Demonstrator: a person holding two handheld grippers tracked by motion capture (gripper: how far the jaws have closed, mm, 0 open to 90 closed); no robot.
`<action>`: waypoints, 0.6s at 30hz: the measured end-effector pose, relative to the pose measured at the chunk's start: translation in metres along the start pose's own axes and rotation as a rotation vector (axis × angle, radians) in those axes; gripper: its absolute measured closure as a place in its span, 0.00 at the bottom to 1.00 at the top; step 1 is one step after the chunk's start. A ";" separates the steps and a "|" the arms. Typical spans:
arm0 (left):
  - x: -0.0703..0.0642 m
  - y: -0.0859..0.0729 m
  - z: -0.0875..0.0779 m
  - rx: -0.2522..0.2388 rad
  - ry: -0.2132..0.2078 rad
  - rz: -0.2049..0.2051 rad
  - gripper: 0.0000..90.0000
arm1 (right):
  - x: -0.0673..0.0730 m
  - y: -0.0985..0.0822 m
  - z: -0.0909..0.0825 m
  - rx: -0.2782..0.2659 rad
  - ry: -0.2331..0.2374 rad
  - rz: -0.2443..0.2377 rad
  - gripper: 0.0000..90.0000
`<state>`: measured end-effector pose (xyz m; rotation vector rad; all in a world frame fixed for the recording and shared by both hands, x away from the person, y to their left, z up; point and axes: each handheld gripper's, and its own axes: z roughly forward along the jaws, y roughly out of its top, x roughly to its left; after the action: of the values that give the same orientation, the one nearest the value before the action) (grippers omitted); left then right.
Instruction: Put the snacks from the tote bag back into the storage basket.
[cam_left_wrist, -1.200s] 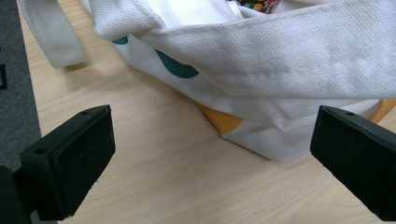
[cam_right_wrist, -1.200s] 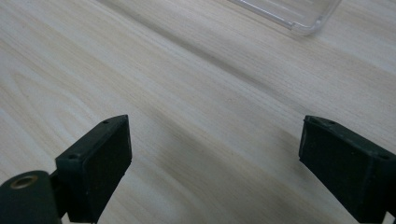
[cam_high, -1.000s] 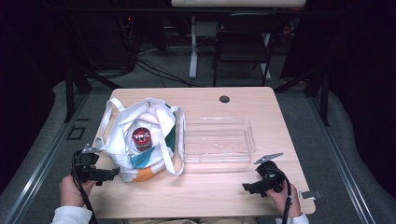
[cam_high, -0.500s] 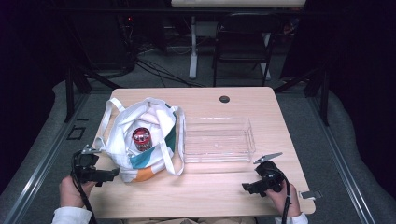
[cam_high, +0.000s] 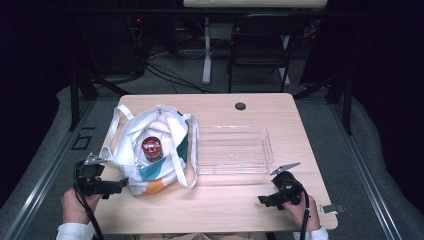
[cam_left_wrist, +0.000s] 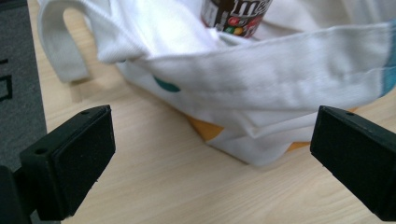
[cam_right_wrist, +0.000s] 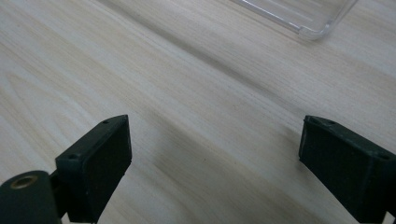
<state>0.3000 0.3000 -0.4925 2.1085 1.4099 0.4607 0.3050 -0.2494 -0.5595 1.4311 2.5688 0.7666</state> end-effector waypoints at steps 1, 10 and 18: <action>-0.002 0.001 -0.001 -0.007 -0.002 0.005 0.00 | 0.000 0.000 0.000 -0.005 -0.001 0.004 0.10; -0.009 0.025 -0.007 -0.069 -0.008 0.012 0.00 | -0.001 0.001 0.001 0.001 -0.007 0.000 0.10; -0.022 0.060 -0.003 -0.091 -0.018 0.057 0.00 | -0.001 -0.005 -0.002 -0.034 -0.015 0.031 0.10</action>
<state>0.3335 0.2629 -0.4529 2.0790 1.2974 0.5171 0.3009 -0.2533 -0.5609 1.4649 2.5155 0.7965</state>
